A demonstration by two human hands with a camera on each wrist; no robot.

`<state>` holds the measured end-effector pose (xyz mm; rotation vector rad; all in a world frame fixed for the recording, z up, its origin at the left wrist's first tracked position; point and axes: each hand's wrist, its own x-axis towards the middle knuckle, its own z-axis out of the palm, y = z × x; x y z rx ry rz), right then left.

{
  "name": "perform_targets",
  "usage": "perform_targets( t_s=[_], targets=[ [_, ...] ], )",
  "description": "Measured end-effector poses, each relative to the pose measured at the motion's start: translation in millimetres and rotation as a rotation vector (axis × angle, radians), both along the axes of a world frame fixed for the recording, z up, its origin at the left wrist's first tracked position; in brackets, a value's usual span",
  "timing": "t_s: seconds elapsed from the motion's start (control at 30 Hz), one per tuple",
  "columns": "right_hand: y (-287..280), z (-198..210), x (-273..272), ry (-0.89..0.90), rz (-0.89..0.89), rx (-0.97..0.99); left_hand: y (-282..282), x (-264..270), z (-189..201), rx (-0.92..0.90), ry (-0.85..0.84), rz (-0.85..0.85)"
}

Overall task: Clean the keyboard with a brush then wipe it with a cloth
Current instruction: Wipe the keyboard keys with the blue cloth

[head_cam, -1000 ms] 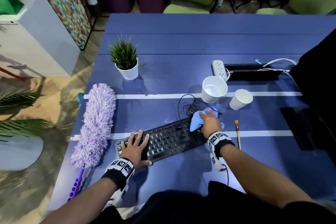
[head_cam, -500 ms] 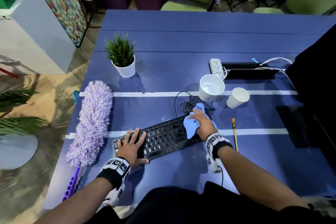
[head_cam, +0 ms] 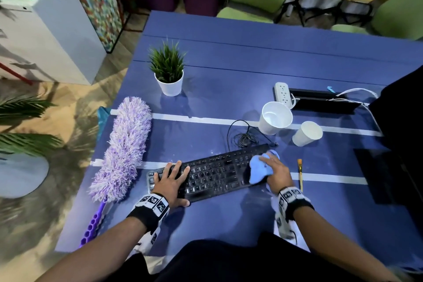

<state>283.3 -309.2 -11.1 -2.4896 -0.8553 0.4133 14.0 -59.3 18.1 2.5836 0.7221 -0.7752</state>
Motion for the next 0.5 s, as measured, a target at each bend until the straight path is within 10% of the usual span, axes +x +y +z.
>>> perform_targets(
  t_s=[0.33,0.5],
  targets=[
    [3.3,12.8,-19.6,-0.017,-0.099,-0.057,0.7,1.6,1.4,-0.036,-0.004,0.003],
    [47.5,14.6,-96.9,0.149,0.398,-0.210,1.3,-1.5,-3.5,-0.027,-0.032,0.006]
  ],
)
